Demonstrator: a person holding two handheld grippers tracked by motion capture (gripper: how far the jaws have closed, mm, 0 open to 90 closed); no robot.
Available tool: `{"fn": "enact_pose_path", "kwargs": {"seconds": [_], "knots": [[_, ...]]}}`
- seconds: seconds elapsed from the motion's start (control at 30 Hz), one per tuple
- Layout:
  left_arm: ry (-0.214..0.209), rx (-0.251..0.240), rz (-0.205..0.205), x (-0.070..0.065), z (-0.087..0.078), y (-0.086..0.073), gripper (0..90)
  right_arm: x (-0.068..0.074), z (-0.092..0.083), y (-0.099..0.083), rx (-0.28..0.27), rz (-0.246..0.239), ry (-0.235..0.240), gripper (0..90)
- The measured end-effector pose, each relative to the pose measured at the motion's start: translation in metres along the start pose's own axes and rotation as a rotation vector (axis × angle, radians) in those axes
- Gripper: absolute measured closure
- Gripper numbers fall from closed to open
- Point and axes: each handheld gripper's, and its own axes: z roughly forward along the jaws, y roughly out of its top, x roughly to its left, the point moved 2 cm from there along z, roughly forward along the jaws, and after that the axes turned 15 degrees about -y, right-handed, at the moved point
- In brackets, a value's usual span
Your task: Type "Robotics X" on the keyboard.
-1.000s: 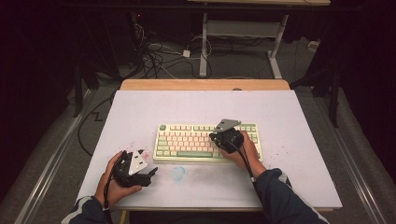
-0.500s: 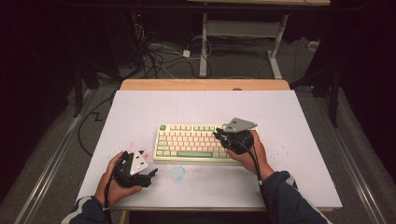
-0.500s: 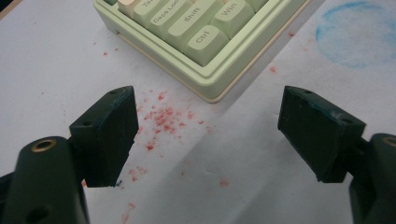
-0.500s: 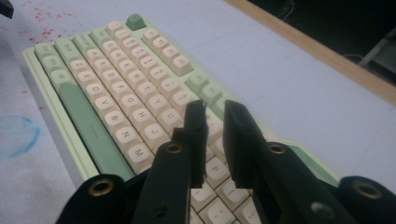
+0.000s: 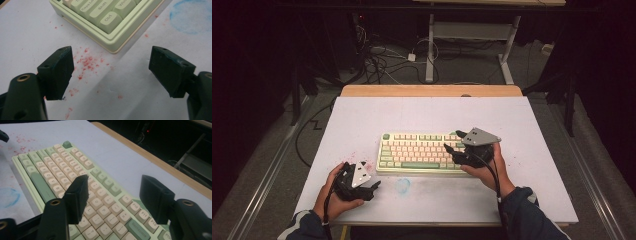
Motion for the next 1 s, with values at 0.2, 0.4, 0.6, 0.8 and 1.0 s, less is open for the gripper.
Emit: {"fn": "enact_pose_path", "kwargs": {"seconds": [0.2, 0.4, 0.6, 0.8, 1.0], "knots": [[0.003, 0.01, 0.011, 0.0, -0.001, 0.0, 18.9, -0.005, -0.011, -0.004, -0.011, 0.017, -0.039, 31.1], [0.007, 0.006, 0.013, 0.001, -0.002, 0.001, 18.9, -0.01, -0.021, -0.009, -0.021, 0.018, -0.079, 26.6], [0.011, -0.001, 0.013, 0.002, -0.002, 0.002, 19.0, -0.016, -0.035, -0.019, -0.029, 0.026, -0.097, 25.3], [0.018, -0.004, 0.018, 0.002, -0.002, 0.003, 19.4, -0.021, -0.047, -0.031, -0.028, 0.031, -0.12, 24.7], [0.02, -0.032, 0.005, 0.002, -0.003, 0.006, 21.9, -0.024, -0.056, -0.044, -0.022, 0.023, -0.142, 24.7]]}}
